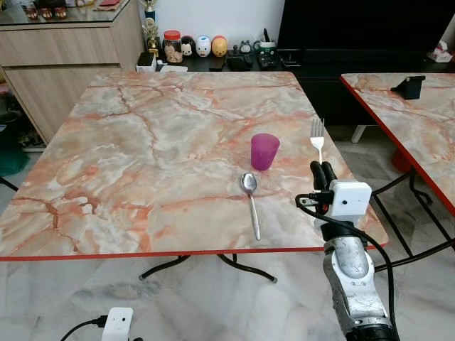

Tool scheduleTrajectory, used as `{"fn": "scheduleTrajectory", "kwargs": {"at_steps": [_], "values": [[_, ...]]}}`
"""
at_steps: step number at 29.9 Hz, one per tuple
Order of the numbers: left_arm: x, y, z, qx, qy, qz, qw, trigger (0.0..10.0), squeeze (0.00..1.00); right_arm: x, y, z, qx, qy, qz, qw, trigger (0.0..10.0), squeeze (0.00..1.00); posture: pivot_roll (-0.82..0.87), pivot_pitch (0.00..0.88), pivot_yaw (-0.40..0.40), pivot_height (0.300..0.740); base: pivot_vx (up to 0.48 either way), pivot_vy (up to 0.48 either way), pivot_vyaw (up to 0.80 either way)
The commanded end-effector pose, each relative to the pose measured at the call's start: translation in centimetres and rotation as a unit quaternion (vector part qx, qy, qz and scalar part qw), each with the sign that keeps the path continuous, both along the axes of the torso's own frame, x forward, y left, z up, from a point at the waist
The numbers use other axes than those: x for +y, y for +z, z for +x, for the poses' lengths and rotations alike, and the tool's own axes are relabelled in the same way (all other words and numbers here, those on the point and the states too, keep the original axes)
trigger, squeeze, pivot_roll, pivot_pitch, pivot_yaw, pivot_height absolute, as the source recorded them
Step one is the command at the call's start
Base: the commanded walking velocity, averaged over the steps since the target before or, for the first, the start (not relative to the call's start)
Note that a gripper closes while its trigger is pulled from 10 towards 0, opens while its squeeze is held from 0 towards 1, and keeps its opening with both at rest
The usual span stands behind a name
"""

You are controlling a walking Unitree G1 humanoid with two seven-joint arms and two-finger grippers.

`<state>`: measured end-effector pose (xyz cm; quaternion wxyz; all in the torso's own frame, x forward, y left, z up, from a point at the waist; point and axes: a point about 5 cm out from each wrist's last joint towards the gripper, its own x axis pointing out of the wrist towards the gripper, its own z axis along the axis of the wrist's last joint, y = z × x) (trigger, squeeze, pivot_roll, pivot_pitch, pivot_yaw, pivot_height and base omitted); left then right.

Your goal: Setting the table

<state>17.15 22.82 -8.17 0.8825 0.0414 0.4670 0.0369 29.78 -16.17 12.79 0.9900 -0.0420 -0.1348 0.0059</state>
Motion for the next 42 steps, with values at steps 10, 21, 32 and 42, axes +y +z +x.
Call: {"fn": "scheduleTrajectory", "kwargs": {"at_steps": [10, 21, 32, 42], "values": [[0.2, -0.4, -1.0, 0.013, -0.008, 0.012, 1.0, 10.0, 0.0, -0.1, 0.5, -0.4, -0.012, -0.005, 0.008, 1.0, 10.0, 0.0, -0.03, 0.0, -0.009, 0.74, 0.0, -0.453, 0.0], [0.3, -0.2, -0.7, 0.009, -0.006, 0.013, 1.0, 10.0, 0.0, -0.6, 1.5, 0.3, -0.021, -0.01, 0.003, 1.0, 10.0, 0.0, -0.04, 0.0, -0.008, 0.74, 0.0, -0.463, 0.0], [0.2, -0.2, -0.6, 0.006, 0.002, 0.007, 1.0, 10.0, 0.0, 0.0, 2.3, 1.0, -0.028, 0.004, 0.005, 1.0, 10.0, 0.0, -0.04, 0.0, -0.01, 0.74, 0.0, -0.462, 0.0], [0.3, -0.2, -0.5, 0.006, 0.001, 0.006, 1.0, 10.0, 0.0, -0.4, 3.1, 1.3, -0.04, 0.0, 0.003, 0.999, 10.0, 0.0, -0.04, 0.0, -0.003, 0.74, 0.0, -0.461, 0.0]]}}
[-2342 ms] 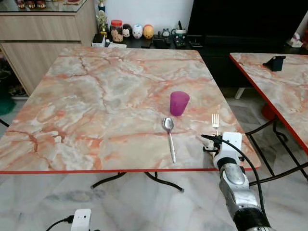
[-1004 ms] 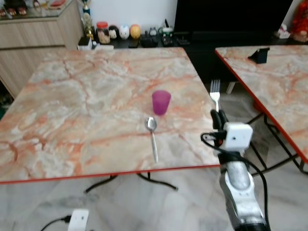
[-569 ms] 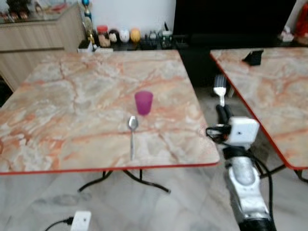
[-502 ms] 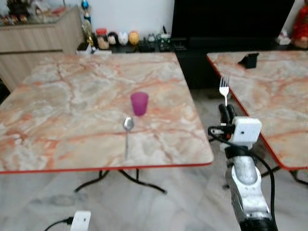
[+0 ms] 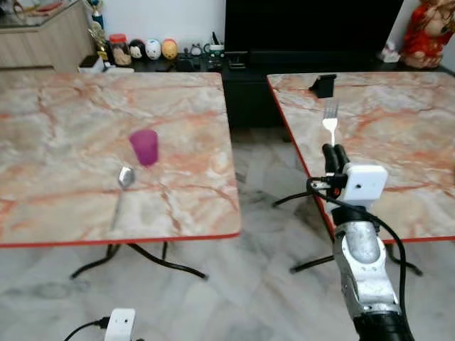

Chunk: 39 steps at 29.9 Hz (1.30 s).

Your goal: Setting the table

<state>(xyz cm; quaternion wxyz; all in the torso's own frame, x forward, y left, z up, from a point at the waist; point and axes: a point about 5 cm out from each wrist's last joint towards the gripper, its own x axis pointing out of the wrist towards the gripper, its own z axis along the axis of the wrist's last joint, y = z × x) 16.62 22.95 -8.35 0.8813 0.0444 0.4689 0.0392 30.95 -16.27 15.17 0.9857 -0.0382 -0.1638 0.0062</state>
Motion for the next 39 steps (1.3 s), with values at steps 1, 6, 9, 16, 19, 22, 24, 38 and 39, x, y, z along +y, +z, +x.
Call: {"fn": "scheduleTrajectory", "kwargs": {"at_steps": [1, 6, 9, 16, 19, 22, 24, 38, 39], "values": [[0.14, 0.03, 0.04, 0.004, 0.0, 0.002, 1.0, 10.0, 0.0, -0.37, 0.76, 0.2, -0.011, -0.003, -0.001, 1.0, 10.0, 0.0, -0.04, 0.0, -0.003, 0.74, 0.0, -0.461, 0.0], [0.15, 0.04, 0.07, 0.004, 0.001, 0.002, 1.0, 10.0, 0.0, -0.33, 0.91, 0.31, -0.011, 0.0, -0.001, 1.0, 10.0, 0.0, -0.04, 0.0, -0.002, 0.74, 0.0, -0.459, 0.0], [0.15, 0.04, 0.07, 0.004, 0.001, 0.001, 1.0, 10.0, 0.0, -0.27, 0.89, 0.36, -0.01, 0.0, 0.0, 1.0, 10.0, 0.0, -0.04, 0.0, -0.002, 0.74, 0.0, -0.461, 0.0], [0.19, 0.06, 0.09, 0.004, 0.001, 0.001, 1.0, 10.0, 0.0, -0.1, 0.61, 0.41, 0.0, 0.004, 0.001, 1.0, 10.0, 0.0, -0.05, 0.0, 0.003, 0.74, 0.0, -0.46, 0.0], [0.22, 0.07, 0.09, 0.004, 0.0, 0.001, 1.0, 10.0, 0.0, -0.16, 0.52, 0.42, 0.003, 0.004, 0.001, 1.0, 10.0, 0.0, -0.06, 0.0, 0.005, 0.74, 0.0, -0.459, 0.0], [0.25, 0.07, 0.09, 0.005, -0.001, 0.001, 1.0, 10.0, 0.0, -0.08, 0.54, 0.44, 0.002, 0.007, -0.002, 1.0, 10.0, 0.0, -0.05, 0.0, 0.006, 0.74, 0.0, -0.46, 0.0], [0.27, 0.08, 0.09, 0.005, -0.002, 0.002, 1.0, 10.0, 0.0, -0.12, 0.49, 0.49, 0.004, 0.005, 0.0, 1.0, 10.0, 0.0, -0.05, 0.0, 0.004, 0.74, 0.0, -0.461, 0.0], [0.23, 0.11, 0.16, 0.003, -0.003, 0.001, 1.0, 10.0, 0.0, -0.31, 0.4, 0.5, 0.004, 0.004, 0.004, 1.0, 10.0, 0.0, -0.06, 0.0, 0.008, 0.74, 0.0, -0.461, 0.0], [0.23, 0.11, 0.16, 0.003, -0.003, 0.001, 1.0, 10.0, 0.0, -0.31, 0.4, 0.5, 0.004, 0.004, 0.004, 1.0, 10.0, 0.0, -0.06, 0.0, 0.008, 0.74, 0.0, -0.461, 0.0]]}}
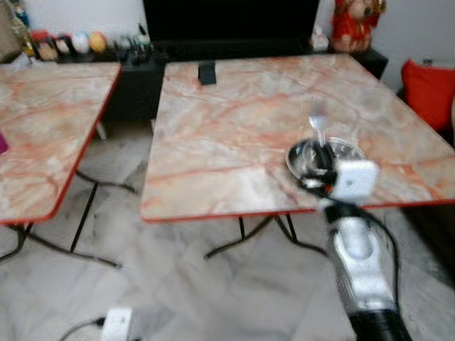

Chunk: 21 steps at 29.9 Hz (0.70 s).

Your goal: Setting the table

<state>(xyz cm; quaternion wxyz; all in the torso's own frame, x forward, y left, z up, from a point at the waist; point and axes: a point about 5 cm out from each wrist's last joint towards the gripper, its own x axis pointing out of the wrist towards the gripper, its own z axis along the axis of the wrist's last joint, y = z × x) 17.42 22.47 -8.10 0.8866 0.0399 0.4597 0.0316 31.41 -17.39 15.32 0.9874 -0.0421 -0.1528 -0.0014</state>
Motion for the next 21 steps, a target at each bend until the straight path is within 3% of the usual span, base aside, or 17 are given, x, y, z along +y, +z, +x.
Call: {"fn": "scheduleTrajectory", "kwargs": {"at_steps": [1, 14, 21], "values": [[0.71, -0.14, -0.62, 0.013, 0.002, 0.009, 1.0, 10.0, 0.0, 0.78, 0.2, 0.05, -0.006, 0.013, 0.005, 1.0, 10.0, 0.0, -0.07, 0.0, 0.008, 0.74, 0.0, -0.461, 0.0], [0.68, -0.12, -0.57, 0.012, 0.004, 0.009, 1.0, 10.0, 0.0, 0.48, 0.14, 0.07, -0.004, 0.009, 0.011, 1.0, 10.0, 0.0, -0.07, 0.0, 0.008, 0.74, 0.0, -0.411, 0.0], [0.69, -0.11, -0.55, 0.01, 0.008, 0.008, 1.0, 10.0, 0.0, 0.63, -0.06, 0.11, 0.001, 0.012, 0.013, 1.0, 10.0, 0.0, -0.07, 0.0, 0.009, 0.74, 0.0, 0.0, 0.0]]}}
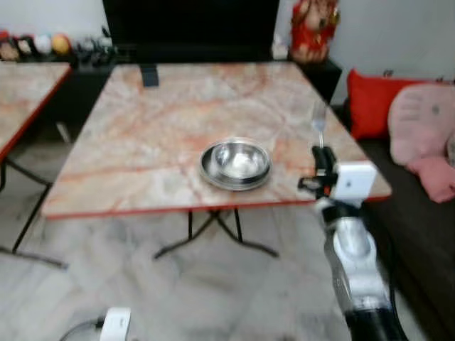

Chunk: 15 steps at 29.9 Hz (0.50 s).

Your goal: Setting the table

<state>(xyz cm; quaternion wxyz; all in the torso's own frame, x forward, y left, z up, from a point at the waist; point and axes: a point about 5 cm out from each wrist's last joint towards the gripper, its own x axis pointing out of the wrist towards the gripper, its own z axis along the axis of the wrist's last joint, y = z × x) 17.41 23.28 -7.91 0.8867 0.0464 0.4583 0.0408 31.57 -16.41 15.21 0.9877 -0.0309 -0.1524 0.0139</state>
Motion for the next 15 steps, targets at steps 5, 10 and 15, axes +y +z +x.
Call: {"fn": "scheduleTrajectory", "kwargs": {"at_steps": [5, 10, 15], "values": [[-0.15, -0.28, -0.49, 0.009, 0.003, -0.002, 1.0, 10.0, 0.0, -0.39, 0.04, -0.01, 0.001, -0.005, 0.006, 1.0, 10.0, 0.0, -0.07, 0.0, 0.008, 0.74, 0.0, 0.0, 0.0], [-0.19, -0.29, -0.49, 0.009, 0.005, -0.005, 1.0, 10.0, 0.0, -0.33, 0.09, 0.07, 0.0, -0.004, 0.009, 1.0, 10.0, 0.0, -0.07, 0.0, 0.01, 0.74, 0.0, 0.0, 0.0], [-0.19, -0.29, -0.48, 0.009, 0.006, -0.006, 1.0, 10.0, 0.0, -0.17, 0.26, 0.13, -0.005, 0.0, -0.001, 1.0, 10.0, 0.0, -0.08, 0.0, 0.01, 0.74, 0.0, 0.0, 0.0]]}}
